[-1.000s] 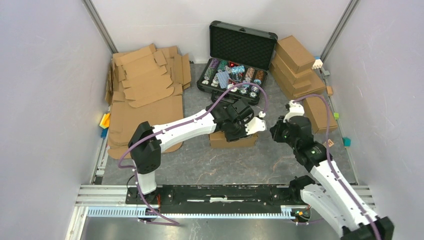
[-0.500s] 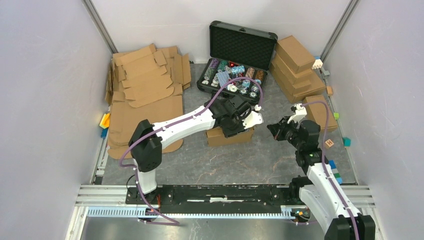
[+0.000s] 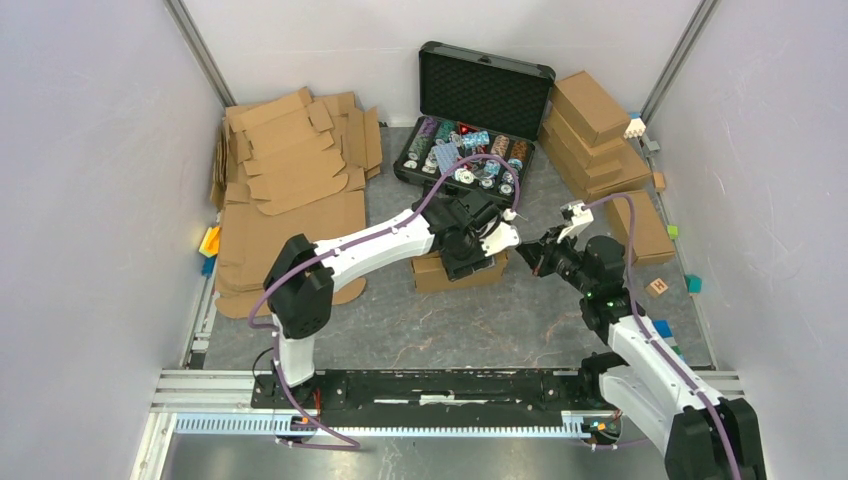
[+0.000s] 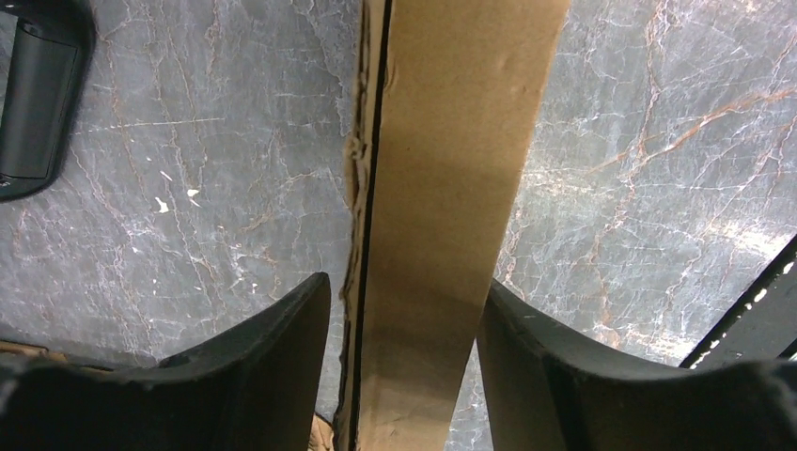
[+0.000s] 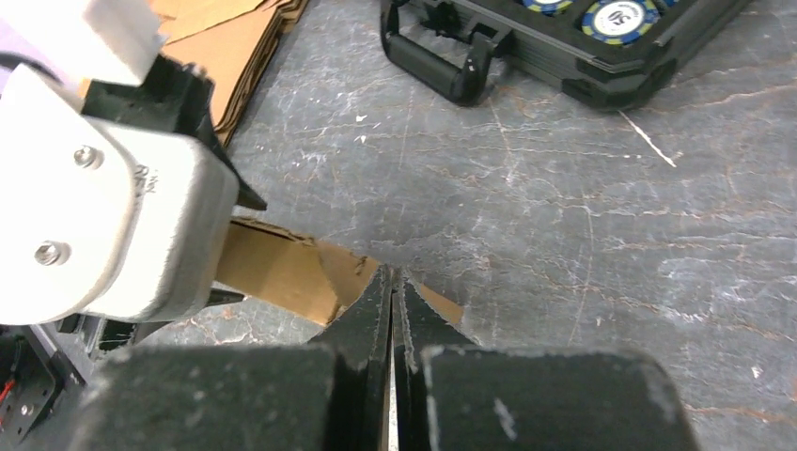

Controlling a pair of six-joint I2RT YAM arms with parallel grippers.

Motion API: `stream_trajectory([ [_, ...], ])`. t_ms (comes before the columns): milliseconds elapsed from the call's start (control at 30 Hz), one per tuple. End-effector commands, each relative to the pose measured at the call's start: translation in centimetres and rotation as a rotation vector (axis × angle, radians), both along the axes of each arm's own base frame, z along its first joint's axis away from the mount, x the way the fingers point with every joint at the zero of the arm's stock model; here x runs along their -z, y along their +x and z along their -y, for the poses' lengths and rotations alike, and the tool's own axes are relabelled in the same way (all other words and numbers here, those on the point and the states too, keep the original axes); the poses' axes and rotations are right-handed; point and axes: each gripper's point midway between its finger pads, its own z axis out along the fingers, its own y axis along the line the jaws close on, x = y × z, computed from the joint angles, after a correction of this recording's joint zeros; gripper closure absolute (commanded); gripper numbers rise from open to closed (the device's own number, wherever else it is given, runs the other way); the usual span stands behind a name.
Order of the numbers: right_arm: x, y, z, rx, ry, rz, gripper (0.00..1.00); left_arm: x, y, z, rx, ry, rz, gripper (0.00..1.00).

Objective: Fold the paper box

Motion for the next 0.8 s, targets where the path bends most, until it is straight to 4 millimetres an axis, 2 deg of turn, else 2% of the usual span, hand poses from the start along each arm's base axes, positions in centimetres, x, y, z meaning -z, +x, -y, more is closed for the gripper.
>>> stream_trajectory([
  [0,-2.5,0.6,-0.8,-0.027,-0.041,0.105,1.00,-1.7,0.3,0.7,-0.026,-0.071,0.025,0.34],
  [367,-2.6,0.3,-1.4,-0.045,-0.059,0.106,1.00,-6.2,0.8,1.3,-0.034,-0.262,0.155,0.27],
  [600,-3.2,-0.1,-1.7,-0.026,-0.085,0.116,1.00,-7.3,0.2,1.7,-0.011,-0.319,0.179,0.26],
  [767,-3.5,-0.1,-1.7,-0.016,-0.110,0.116,1.00,-7.2,-0.4,2.3,0.025,-0.333,0.178,0.28],
])
